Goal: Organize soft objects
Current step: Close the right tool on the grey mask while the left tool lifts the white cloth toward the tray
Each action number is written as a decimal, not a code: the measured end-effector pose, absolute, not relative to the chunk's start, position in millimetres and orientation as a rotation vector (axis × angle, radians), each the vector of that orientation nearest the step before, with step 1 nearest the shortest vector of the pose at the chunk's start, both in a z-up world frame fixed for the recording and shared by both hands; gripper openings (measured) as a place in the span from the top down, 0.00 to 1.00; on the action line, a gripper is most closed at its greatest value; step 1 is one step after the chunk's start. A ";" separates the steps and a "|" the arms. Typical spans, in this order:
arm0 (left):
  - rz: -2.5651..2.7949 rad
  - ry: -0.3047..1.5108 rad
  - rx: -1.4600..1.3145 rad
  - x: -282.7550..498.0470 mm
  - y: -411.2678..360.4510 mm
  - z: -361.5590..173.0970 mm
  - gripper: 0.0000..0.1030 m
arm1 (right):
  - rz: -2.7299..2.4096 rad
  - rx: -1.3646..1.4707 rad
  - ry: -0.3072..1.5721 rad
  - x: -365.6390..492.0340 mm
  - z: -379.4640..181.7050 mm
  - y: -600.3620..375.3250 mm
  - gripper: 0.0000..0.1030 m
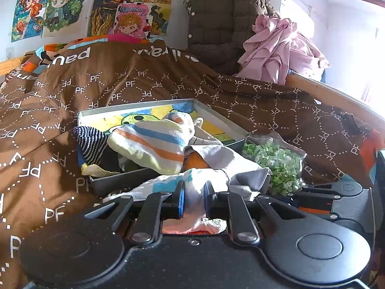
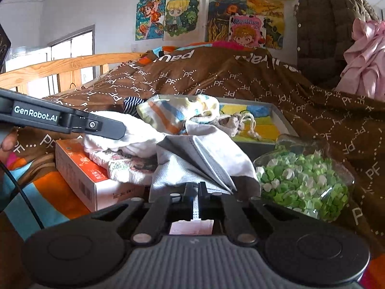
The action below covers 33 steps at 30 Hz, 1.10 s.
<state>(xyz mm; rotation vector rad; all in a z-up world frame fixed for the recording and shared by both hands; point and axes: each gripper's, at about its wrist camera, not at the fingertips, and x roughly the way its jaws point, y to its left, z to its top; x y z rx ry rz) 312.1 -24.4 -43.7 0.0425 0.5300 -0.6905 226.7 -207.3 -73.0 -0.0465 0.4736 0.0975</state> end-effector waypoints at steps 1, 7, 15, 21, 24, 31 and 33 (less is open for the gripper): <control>-0.691 0.528 0.041 311.2 -23.8 -43.3 0.84 | 0.096 -0.048 0.472 226.6 -72.3 -207.1 0.96; -0.692 0.524 0.035 308.8 -21.0 -41.6 0.85 | 0.105 0.007 0.451 224.7 -70.3 -213.5 0.47; -0.686 0.517 0.016 308.4 -11.2 -37.7 0.85 | 0.159 -0.024 0.443 230.4 -66.7 -201.6 0.23; -0.695 0.499 -0.004 307.0 2.4 -33.9 0.85 | 0.156 -0.100 0.424 235.6 -61.6 -191.5 0.19; -0.695 0.489 -0.023 307.1 9.2 -31.4 0.85 | 0.177 -0.131 0.420 238.6 -58.8 -186.0 0.24; -0.699 0.459 -0.053 307.6 19.3 -26.0 0.85 | 0.196 -0.156 0.480 248.4 -59.0 -180.6 0.73; -0.698 0.453 -0.061 308.0 21.6 -25.0 0.85 | 0.183 -0.171 0.485 248.3 -59.7 -179.0 0.80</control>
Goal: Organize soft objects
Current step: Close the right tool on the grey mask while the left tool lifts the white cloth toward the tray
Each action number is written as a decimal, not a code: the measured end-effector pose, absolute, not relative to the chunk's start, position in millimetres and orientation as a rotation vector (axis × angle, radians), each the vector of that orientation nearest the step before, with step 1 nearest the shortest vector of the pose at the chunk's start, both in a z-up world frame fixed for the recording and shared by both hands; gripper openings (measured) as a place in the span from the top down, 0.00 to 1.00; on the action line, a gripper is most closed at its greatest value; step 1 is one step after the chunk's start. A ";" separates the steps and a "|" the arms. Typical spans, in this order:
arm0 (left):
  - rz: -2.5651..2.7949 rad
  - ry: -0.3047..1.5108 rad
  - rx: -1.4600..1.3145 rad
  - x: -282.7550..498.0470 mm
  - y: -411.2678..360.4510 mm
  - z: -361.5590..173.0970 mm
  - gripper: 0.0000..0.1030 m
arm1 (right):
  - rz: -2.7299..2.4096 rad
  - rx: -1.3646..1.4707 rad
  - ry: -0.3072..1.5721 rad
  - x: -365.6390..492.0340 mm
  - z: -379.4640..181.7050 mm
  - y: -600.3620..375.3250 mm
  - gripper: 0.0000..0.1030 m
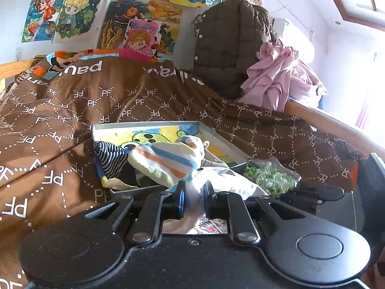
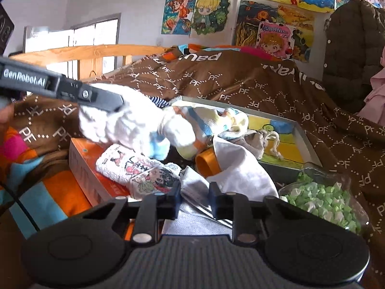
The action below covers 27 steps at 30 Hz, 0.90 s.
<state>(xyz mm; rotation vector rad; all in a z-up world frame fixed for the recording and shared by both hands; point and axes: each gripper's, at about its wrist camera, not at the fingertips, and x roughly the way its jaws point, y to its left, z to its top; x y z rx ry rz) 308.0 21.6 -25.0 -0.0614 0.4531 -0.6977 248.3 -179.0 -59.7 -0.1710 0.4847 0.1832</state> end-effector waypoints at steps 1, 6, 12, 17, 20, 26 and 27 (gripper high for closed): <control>-0.697 0.450 -0.065 308.5 22.8 -24.5 0.85 | 0.175 -0.180 0.480 247.0 -58.9 -177.7 0.81; -0.693 0.436 -0.085 313.2 28.4 -21.6 0.85 | 0.156 -0.211 0.460 240.5 -46.5 -176.1 0.90; -0.694 0.405 -0.132 325.0 31.5 -13.7 0.85 | 0.143 -0.160 0.441 237.0 -17.9 -186.3 0.92; -0.718 0.355 -0.142 338.4 26.8 -2.3 0.85 | 0.156 -0.108 0.408 242.4 16.8 -196.6 0.92; -0.734 0.323 -0.159 349.4 24.3 7.4 0.85 | 0.165 -0.070 0.387 249.9 36.7 -203.3 0.92; -0.743 0.278 -0.164 379.7 16.3 20.3 0.85 | 0.167 -0.024 0.369 287.8 63.3 -214.9 0.92; -0.743 0.276 -0.158 385.5 14.5 20.8 0.85 | 0.169 -0.015 0.370 295.7 66.0 -216.3 0.92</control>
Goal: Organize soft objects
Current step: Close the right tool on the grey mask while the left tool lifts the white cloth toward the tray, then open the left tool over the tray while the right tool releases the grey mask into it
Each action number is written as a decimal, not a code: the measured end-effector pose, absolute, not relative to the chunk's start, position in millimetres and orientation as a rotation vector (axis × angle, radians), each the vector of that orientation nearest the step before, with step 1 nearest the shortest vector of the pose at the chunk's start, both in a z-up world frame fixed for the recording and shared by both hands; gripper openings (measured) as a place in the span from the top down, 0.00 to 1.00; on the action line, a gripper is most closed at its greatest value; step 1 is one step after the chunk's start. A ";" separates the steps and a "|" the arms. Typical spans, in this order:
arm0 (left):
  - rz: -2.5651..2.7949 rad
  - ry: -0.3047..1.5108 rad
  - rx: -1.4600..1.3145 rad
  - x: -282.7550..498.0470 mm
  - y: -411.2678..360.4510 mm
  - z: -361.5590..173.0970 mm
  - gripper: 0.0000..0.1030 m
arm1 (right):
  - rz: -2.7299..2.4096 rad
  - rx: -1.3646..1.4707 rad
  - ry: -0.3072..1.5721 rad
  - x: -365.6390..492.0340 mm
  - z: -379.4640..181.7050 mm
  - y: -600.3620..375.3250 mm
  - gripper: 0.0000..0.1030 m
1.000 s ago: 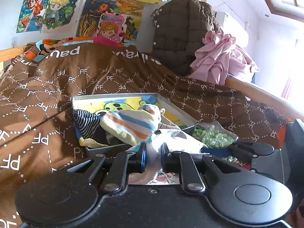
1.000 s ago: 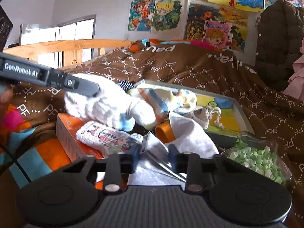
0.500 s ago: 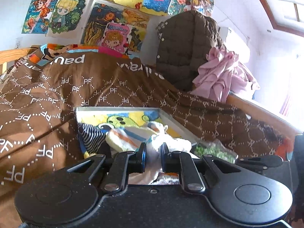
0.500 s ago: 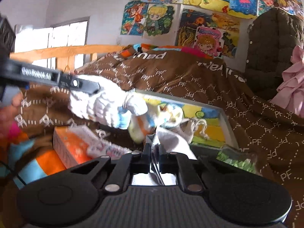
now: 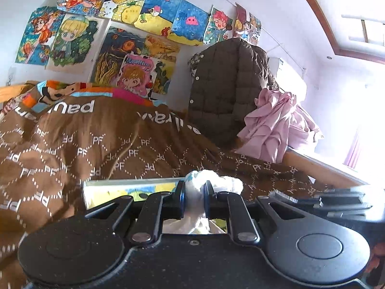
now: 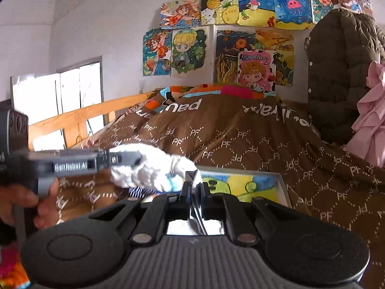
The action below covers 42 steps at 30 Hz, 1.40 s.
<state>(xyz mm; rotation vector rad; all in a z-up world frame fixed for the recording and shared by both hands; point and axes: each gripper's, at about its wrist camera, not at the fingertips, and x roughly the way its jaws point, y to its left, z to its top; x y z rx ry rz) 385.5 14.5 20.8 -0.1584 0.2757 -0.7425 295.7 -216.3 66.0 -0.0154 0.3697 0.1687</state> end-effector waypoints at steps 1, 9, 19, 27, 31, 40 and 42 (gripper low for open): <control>-0.742 0.274 -0.155 391.2 12.5 21.1 0.85 | 0.171 -0.009 0.370 305.0 68.6 -217.9 0.92; -0.738 0.307 -0.176 435.4 2.2 6.9 0.85 | 0.168 0.034 0.386 373.0 73.3 -220.3 0.92; -0.746 0.422 -0.171 457.5 -5.1 -37.7 0.85 | 0.142 0.008 0.552 429.7 30.9 -211.6 0.91; -0.726 0.552 -0.147 478.2 -16.8 -50.3 0.84 | 0.125 -0.021 0.617 457.4 8.9 -204.8 0.89; -0.698 0.621 -0.162 490.3 -20.1 -53.4 0.84 | 0.115 -0.012 0.657 471.6 1.1 -206.7 0.88; -0.679 0.725 -0.120 499.0 -28.8 -63.3 0.80 | 0.116 0.025 0.739 482.8 -18.1 -212.3 0.82; -0.678 0.732 -0.104 498.8 -31.0 -64.1 0.80 | 0.117 0.017 0.748 483.2 -21.0 -211.0 0.81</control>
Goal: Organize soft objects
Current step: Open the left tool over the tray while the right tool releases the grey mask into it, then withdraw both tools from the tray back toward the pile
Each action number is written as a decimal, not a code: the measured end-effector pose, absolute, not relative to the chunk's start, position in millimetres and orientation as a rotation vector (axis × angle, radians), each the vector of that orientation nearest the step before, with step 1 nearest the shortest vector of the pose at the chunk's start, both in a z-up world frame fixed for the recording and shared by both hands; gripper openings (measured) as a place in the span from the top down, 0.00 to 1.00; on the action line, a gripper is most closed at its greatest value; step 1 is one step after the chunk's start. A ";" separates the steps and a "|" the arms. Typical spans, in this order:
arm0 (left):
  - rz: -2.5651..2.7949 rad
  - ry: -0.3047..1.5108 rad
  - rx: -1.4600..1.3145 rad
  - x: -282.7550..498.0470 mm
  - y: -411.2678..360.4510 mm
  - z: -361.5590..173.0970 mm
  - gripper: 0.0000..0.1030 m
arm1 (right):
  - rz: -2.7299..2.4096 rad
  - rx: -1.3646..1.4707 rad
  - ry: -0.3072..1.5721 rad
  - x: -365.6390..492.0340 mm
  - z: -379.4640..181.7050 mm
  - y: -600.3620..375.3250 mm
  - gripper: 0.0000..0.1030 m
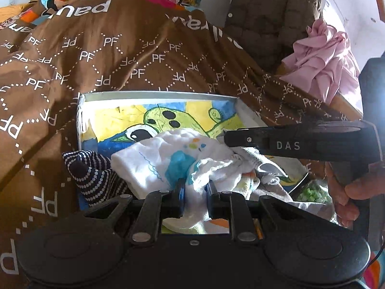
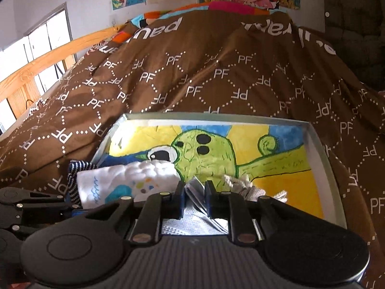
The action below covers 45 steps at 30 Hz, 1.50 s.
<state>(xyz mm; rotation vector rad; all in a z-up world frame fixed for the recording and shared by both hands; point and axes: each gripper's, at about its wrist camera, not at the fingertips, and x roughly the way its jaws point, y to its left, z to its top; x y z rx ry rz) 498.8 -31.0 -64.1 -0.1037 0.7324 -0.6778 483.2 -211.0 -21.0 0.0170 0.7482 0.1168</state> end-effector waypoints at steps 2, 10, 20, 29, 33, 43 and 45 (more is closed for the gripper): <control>-0.678 0.742 -0.087 498.6 -33.5 -65.3 0.80 | 0.115 0.009 0.752 483.5 -22.8 -209.4 0.80; -0.683 0.739 -0.103 493.6 -31.7 -65.3 0.77 | 0.122 0.015 0.711 471.9 -18.0 -213.8 0.66; -0.686 0.650 -0.162 468.6 -23.3 -55.0 0.33 | 0.091 0.065 0.624 442.4 -0.6 -230.2 0.27; -0.618 0.601 -0.214 442.4 -3.6 -45.4 0.16 | 0.047 0.094 0.486 393.9 22.7 -241.7 0.04; -0.611 0.560 -0.263 427.4 5.1 -36.3 0.10 | 0.020 0.105 0.422 365.9 30.5 -246.1 0.00; -0.594 0.437 -0.276 377.5 12.0 -17.5 0.01 | -0.022 0.098 0.349 304.3 35.3 -249.6 0.00; -0.593 0.430 -0.272 367.2 11.9 -17.8 0.01 | -0.028 0.089 0.344 291.6 32.9 -249.1 0.00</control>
